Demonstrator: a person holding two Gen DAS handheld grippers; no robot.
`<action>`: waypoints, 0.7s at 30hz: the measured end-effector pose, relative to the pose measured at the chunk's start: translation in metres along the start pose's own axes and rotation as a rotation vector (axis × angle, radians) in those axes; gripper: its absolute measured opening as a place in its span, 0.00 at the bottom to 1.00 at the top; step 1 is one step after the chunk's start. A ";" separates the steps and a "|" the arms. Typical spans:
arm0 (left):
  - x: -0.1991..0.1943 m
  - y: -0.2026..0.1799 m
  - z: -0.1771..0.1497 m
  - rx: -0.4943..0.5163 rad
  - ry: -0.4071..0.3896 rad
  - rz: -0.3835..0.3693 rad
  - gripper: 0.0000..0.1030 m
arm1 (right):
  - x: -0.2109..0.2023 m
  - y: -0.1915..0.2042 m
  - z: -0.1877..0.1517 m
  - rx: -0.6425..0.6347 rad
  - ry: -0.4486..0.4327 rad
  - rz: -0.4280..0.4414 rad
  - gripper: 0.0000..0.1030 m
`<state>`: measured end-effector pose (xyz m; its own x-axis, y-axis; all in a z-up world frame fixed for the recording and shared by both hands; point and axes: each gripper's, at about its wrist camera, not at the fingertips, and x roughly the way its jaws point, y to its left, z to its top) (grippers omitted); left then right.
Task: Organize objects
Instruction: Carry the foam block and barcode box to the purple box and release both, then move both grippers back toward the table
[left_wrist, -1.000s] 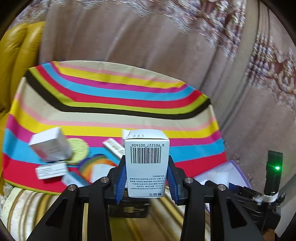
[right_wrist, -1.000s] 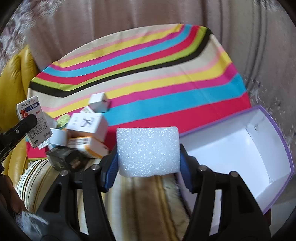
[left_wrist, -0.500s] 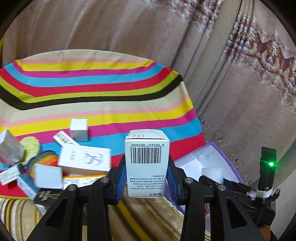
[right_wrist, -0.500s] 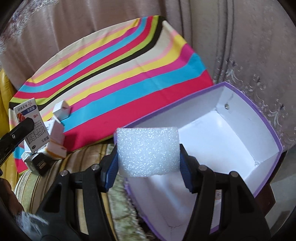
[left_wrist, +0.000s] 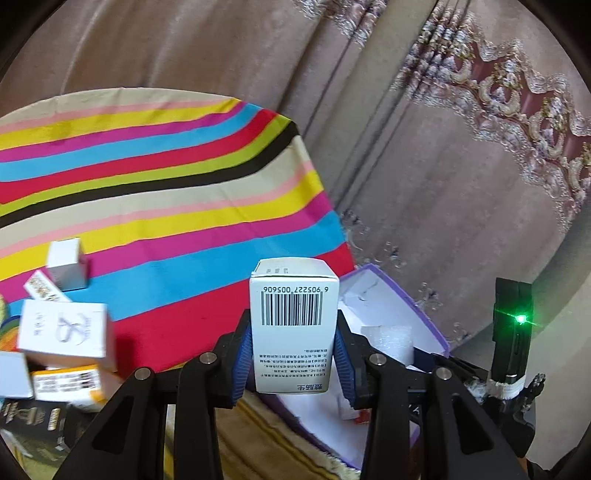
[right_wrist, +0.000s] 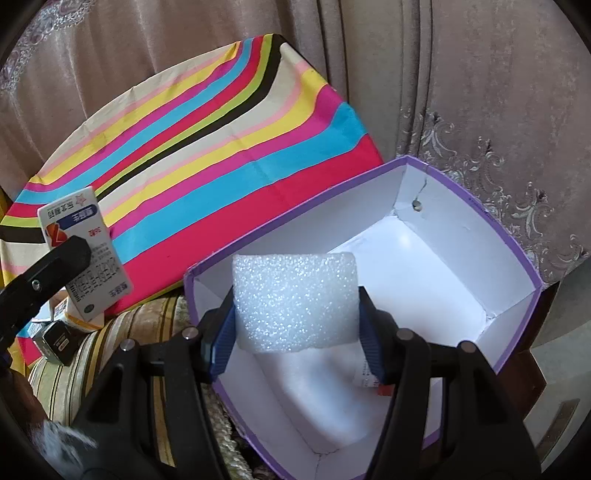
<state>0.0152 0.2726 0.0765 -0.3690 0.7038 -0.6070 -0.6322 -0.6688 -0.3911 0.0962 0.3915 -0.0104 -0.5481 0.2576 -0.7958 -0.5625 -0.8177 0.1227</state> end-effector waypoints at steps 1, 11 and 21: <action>0.003 -0.001 0.000 -0.001 0.007 -0.015 0.44 | -0.001 -0.001 0.000 0.003 0.000 -0.003 0.61; -0.018 -0.008 0.002 0.054 -0.064 0.030 0.78 | -0.007 -0.004 0.000 -0.002 -0.030 -0.019 0.72; -0.058 -0.022 0.006 0.190 -0.223 0.285 0.83 | -0.030 0.012 0.007 -0.044 -0.132 -0.059 0.94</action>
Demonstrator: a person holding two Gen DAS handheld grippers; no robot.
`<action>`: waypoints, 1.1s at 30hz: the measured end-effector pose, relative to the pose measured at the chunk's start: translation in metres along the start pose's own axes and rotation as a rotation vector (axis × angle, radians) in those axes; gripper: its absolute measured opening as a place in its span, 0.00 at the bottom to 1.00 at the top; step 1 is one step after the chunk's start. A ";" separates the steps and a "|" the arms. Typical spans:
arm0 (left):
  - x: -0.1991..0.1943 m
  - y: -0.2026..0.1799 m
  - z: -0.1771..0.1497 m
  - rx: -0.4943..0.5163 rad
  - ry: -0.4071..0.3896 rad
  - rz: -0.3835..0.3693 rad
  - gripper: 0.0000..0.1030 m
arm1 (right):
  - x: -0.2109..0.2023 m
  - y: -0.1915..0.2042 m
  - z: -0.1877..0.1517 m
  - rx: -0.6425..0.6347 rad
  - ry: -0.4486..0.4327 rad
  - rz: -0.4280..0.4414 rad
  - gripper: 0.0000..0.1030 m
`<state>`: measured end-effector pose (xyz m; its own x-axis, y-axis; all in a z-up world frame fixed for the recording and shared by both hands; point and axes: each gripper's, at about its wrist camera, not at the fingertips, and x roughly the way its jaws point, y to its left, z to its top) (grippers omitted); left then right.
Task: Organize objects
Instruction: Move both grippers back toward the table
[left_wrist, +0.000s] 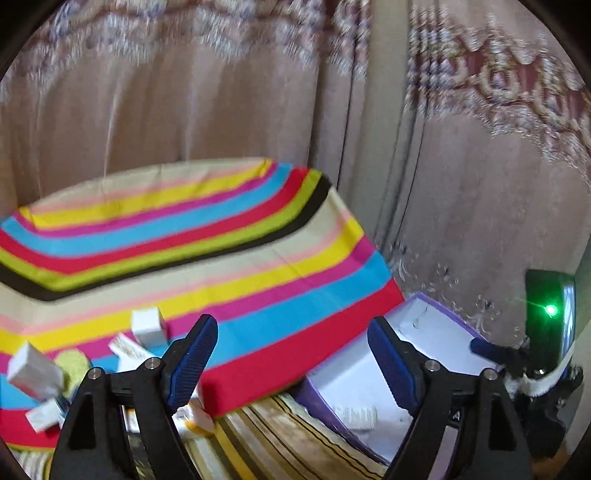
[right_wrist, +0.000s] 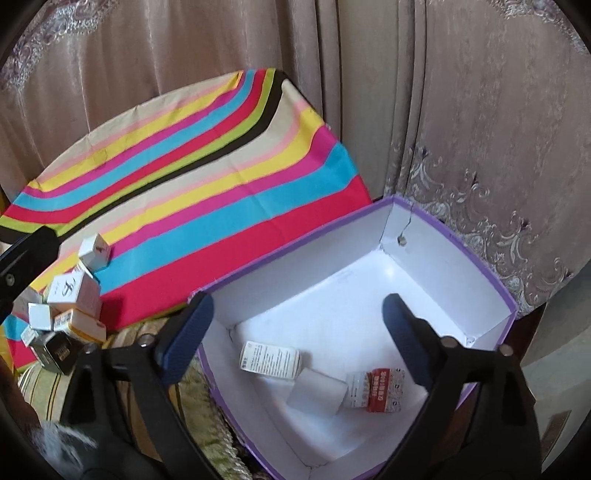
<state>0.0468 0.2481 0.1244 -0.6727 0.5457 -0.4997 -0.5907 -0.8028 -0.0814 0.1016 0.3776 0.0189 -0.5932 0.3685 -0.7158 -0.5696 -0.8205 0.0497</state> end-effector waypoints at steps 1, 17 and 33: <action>-0.005 0.000 -0.002 0.023 -0.035 0.008 0.84 | -0.003 0.003 0.001 -0.010 -0.014 -0.030 0.94; -0.039 0.062 -0.025 -0.035 -0.033 0.076 0.88 | -0.008 0.049 -0.002 -0.132 -0.029 0.102 0.95; -0.063 0.150 -0.052 -0.286 0.000 0.140 0.88 | -0.006 0.112 -0.014 -0.213 0.037 0.292 0.95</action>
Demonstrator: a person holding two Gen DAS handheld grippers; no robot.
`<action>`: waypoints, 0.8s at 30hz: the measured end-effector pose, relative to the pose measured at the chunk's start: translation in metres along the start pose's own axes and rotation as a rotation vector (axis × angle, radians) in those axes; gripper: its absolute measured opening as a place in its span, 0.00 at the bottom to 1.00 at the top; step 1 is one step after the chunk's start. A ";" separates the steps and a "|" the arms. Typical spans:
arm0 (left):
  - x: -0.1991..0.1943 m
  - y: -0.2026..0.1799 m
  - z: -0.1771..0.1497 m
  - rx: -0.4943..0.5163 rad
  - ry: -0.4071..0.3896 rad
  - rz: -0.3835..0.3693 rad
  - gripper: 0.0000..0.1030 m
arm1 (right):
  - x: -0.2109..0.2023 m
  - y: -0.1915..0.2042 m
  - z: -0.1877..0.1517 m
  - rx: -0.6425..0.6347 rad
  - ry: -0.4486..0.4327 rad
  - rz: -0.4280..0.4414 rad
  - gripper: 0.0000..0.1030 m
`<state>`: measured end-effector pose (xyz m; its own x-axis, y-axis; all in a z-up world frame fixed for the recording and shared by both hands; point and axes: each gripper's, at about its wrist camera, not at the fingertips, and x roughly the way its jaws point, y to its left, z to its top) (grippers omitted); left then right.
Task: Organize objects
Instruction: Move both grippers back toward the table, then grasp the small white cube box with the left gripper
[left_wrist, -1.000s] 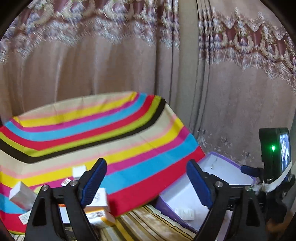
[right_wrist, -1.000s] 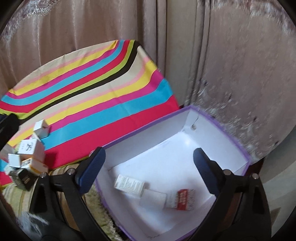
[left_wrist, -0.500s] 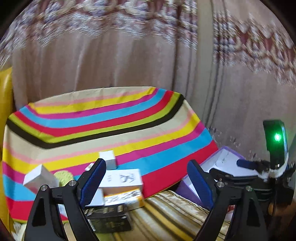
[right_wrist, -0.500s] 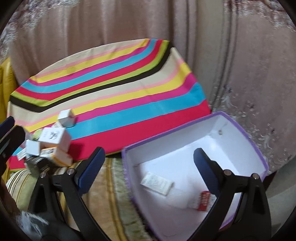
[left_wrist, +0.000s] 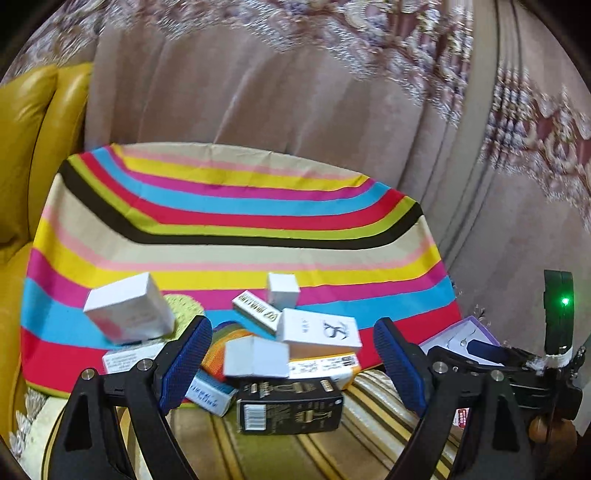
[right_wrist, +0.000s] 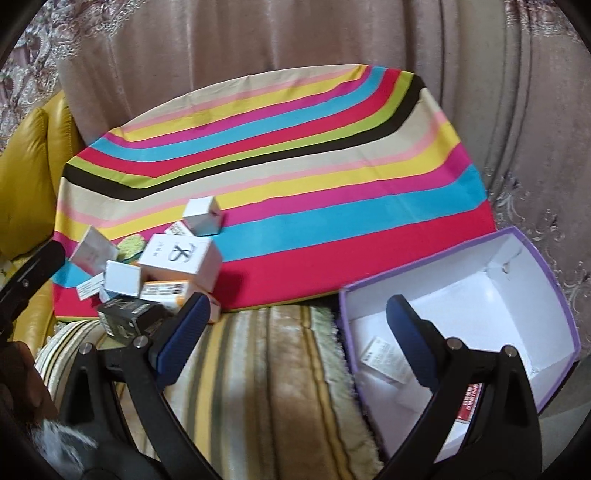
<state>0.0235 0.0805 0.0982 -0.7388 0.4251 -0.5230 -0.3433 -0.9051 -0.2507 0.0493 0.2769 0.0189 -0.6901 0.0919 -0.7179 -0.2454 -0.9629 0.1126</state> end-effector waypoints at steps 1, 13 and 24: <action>0.000 0.005 0.000 -0.010 0.005 0.003 0.88 | 0.002 0.003 0.001 -0.001 0.006 0.006 0.95; 0.018 0.053 -0.004 -0.170 0.108 -0.101 0.87 | 0.018 0.044 0.008 -0.050 0.034 0.092 0.95; 0.070 0.073 -0.010 -0.280 0.305 -0.205 0.74 | 0.033 0.058 0.009 -0.053 0.073 0.121 0.95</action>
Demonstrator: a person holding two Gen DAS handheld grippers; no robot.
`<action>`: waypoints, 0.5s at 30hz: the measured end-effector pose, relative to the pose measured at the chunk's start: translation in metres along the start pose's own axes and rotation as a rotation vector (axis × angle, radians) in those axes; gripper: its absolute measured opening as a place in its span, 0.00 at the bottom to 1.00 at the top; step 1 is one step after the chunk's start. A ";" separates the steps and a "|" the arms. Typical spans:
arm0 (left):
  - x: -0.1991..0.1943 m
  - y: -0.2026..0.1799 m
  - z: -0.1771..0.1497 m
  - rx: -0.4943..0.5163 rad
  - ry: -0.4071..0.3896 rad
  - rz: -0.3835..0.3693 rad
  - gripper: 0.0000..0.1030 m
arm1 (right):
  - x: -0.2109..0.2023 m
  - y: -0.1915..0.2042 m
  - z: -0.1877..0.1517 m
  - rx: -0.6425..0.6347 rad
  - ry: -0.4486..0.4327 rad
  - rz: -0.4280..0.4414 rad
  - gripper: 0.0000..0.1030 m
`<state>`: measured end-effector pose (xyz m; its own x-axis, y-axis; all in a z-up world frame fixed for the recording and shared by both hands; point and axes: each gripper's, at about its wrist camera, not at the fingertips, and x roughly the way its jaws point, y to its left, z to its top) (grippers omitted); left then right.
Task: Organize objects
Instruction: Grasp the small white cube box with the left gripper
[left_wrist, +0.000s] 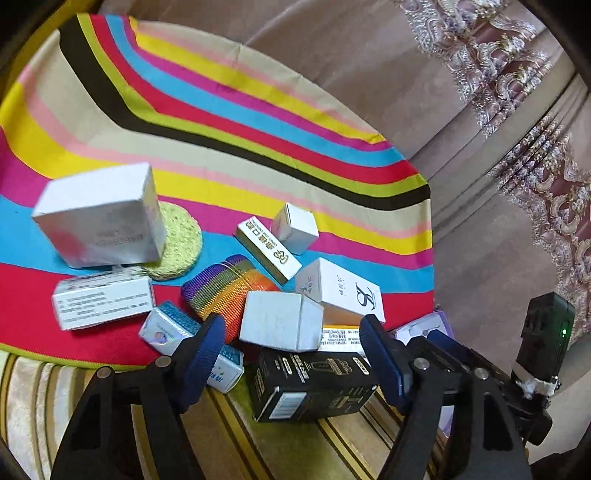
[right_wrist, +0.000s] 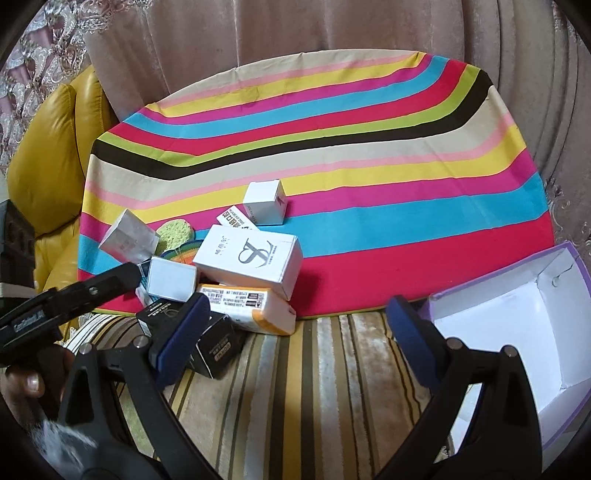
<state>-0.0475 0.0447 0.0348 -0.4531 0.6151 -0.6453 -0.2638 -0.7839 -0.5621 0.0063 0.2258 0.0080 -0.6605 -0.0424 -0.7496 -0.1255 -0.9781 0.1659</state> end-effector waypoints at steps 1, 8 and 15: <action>0.004 0.001 0.001 -0.004 0.010 0.002 0.74 | 0.001 0.000 0.000 0.004 0.003 0.004 0.95; 0.017 0.004 0.004 -0.009 0.055 -0.011 0.68 | 0.007 0.002 0.004 0.016 0.008 0.016 0.95; 0.025 0.009 0.006 -0.024 0.076 -0.037 0.54 | 0.013 0.009 0.011 0.023 0.009 0.033 0.95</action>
<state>-0.0661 0.0521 0.0168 -0.3769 0.6490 -0.6609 -0.2583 -0.7588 -0.5979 -0.0110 0.2188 0.0066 -0.6578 -0.0765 -0.7493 -0.1211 -0.9711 0.2055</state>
